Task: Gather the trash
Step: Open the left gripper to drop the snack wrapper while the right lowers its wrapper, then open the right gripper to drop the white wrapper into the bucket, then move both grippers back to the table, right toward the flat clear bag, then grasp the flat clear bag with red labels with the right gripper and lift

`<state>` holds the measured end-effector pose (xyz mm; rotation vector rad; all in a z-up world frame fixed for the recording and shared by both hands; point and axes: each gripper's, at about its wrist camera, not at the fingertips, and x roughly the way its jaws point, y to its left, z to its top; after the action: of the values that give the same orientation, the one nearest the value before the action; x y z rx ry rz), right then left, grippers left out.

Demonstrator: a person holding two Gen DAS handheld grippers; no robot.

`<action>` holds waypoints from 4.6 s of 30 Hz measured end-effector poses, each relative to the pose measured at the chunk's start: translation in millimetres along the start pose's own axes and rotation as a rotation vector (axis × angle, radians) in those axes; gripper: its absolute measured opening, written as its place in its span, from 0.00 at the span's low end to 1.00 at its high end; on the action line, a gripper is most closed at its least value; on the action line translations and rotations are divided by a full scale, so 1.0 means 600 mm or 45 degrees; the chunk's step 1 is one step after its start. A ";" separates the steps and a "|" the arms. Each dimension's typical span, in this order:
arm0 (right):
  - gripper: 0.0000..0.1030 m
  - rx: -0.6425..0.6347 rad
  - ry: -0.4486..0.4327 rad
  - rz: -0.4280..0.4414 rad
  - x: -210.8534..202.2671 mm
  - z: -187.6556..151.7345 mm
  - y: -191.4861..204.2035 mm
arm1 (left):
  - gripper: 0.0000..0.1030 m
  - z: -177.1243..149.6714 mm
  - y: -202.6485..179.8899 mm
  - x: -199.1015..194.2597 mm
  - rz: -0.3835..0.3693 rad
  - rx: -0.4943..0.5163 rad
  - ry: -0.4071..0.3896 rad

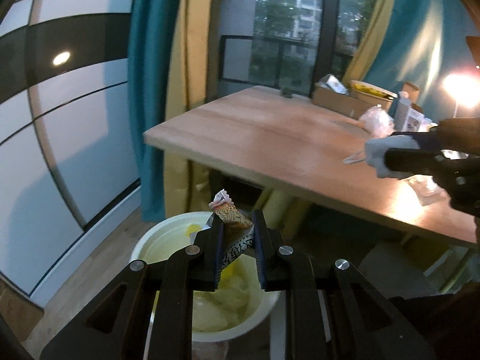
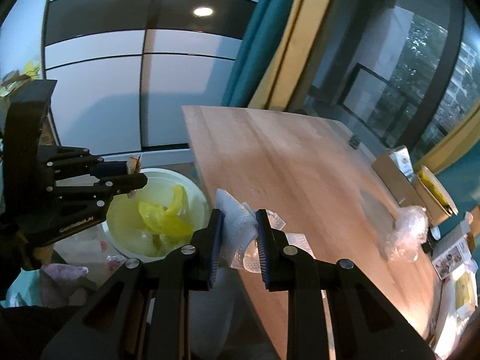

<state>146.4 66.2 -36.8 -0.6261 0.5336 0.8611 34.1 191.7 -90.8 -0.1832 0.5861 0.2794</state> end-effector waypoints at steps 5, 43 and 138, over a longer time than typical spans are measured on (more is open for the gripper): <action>0.21 -0.042 -0.007 0.059 0.016 0.020 0.030 | 0.19 -0.020 0.064 0.017 0.082 -0.072 0.050; 0.58 -0.064 0.287 0.405 0.205 0.044 0.129 | 0.56 -0.105 0.237 0.069 0.120 -0.530 0.206; 0.27 1.162 0.155 -0.206 0.040 -0.308 -0.474 | 0.56 0.197 -0.437 0.226 -0.362 0.299 0.162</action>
<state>360.1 -190.7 -101.0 0.1196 0.8909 0.3532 284.4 1.1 -47.3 -0.0559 0.7049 -0.0782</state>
